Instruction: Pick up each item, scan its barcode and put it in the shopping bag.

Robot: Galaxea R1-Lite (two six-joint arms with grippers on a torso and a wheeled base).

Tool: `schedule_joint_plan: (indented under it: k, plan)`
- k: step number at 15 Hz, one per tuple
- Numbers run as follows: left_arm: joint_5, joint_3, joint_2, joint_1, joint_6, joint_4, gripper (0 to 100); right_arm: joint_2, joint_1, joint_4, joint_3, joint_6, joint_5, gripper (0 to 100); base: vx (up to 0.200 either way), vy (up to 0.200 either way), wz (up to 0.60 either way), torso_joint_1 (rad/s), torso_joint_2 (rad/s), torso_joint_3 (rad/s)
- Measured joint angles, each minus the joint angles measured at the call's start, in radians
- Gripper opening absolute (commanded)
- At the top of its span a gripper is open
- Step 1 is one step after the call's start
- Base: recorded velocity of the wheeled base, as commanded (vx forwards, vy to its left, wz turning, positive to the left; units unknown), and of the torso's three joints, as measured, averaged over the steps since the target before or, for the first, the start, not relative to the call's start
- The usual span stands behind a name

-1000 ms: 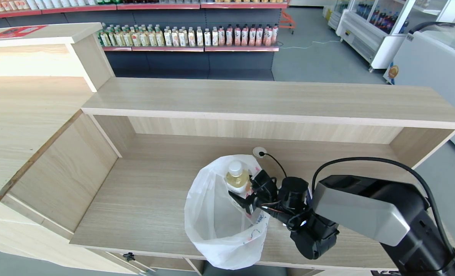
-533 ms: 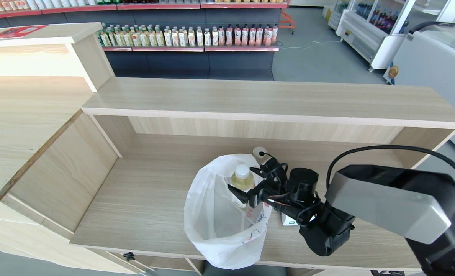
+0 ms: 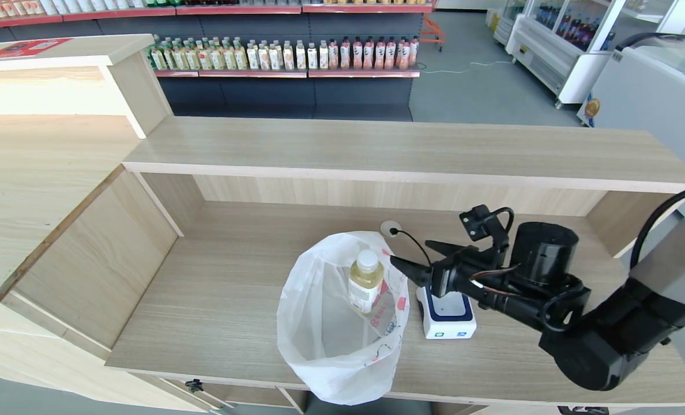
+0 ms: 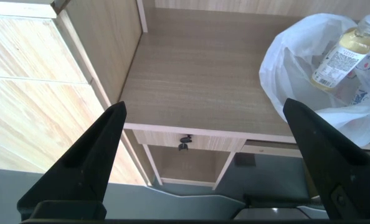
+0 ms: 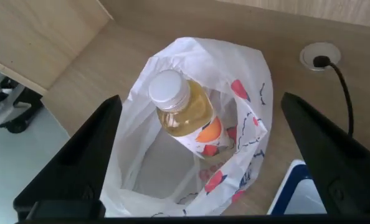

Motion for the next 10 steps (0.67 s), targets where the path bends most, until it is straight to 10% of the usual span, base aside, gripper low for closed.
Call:
schedule_joint_plan:
  k: [10]
  plan:
    - [0.0, 0.0, 0.0, 0.0, 0.0, 0.0, 100, -0.573, -0.512, 0.583, 0.234, -0.175, -0.025, 100, 0.0, 0.0, 0.0, 0.0, 0.0, 0.0]
